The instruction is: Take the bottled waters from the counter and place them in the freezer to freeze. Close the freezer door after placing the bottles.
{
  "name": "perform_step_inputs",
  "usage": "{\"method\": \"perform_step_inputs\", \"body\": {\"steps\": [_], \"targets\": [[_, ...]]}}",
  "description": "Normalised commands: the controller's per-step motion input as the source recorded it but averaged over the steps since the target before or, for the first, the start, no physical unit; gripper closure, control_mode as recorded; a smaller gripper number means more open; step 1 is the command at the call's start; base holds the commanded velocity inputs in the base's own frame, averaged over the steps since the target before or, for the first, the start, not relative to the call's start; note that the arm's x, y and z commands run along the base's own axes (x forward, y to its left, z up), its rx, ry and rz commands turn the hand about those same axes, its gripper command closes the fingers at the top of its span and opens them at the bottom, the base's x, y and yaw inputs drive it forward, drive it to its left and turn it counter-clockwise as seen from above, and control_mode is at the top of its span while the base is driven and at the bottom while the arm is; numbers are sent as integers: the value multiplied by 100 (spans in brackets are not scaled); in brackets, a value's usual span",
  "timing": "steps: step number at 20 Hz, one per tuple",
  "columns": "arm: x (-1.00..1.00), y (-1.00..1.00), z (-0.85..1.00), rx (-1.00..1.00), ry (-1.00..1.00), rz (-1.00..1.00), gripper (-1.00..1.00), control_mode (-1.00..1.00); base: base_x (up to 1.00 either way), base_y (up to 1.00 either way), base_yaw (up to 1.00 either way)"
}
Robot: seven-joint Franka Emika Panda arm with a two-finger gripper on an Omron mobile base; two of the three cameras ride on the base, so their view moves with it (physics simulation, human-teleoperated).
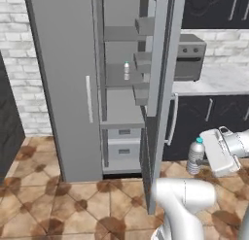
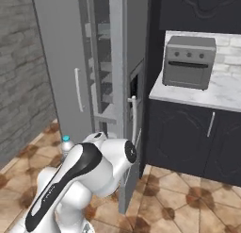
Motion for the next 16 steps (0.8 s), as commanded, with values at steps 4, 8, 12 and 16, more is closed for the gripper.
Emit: {"method": "perform_step_inputs", "body": {"steps": [4,8,12,16], "targets": [[0,0,0,0,0,0,100,100,0,100,-9],[0,0,0,0,0,0,100,100,3,100,-19],[0,0,0,0,0,0,100,100,9,87,-29],[0,0,0,0,0,0,100,100,15,65,-40]]}}
